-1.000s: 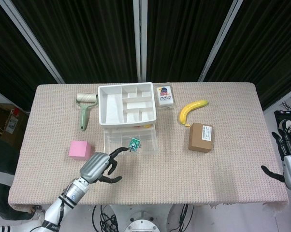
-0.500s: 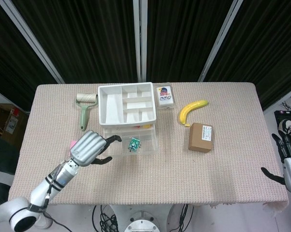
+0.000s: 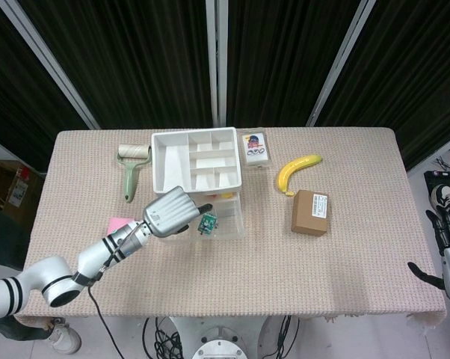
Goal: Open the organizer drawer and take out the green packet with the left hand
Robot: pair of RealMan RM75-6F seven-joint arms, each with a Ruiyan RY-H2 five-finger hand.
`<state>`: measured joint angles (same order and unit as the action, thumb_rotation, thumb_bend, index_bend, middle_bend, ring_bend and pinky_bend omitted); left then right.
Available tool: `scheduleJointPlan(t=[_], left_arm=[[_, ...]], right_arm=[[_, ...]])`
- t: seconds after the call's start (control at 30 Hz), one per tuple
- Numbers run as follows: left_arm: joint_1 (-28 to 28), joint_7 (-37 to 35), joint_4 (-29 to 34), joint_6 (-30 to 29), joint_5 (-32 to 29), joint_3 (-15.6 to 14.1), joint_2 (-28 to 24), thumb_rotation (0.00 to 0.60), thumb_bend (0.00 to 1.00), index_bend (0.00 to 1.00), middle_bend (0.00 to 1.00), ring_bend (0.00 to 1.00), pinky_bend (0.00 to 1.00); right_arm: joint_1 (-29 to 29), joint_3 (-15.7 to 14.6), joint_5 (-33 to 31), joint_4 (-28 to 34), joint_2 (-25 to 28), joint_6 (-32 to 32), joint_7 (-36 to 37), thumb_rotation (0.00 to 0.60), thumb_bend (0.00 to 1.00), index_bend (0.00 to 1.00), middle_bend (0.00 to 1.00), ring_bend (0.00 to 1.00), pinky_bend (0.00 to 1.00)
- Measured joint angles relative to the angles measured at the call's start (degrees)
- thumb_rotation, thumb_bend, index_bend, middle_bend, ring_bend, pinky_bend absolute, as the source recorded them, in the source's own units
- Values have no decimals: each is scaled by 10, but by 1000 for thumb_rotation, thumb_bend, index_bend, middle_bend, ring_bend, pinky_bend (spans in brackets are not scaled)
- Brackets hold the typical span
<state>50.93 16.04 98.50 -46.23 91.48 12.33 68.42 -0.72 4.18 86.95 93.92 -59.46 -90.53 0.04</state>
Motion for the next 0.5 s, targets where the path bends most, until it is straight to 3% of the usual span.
scheduleJointPlan(t=[0.5], left_arm=[[64,26,-10,63,-16,-15,10,600,212,306,839,926,1000]], right_arm=[[5,0,-11,-5,-6,4,3,600,38,0,0,0,0]])
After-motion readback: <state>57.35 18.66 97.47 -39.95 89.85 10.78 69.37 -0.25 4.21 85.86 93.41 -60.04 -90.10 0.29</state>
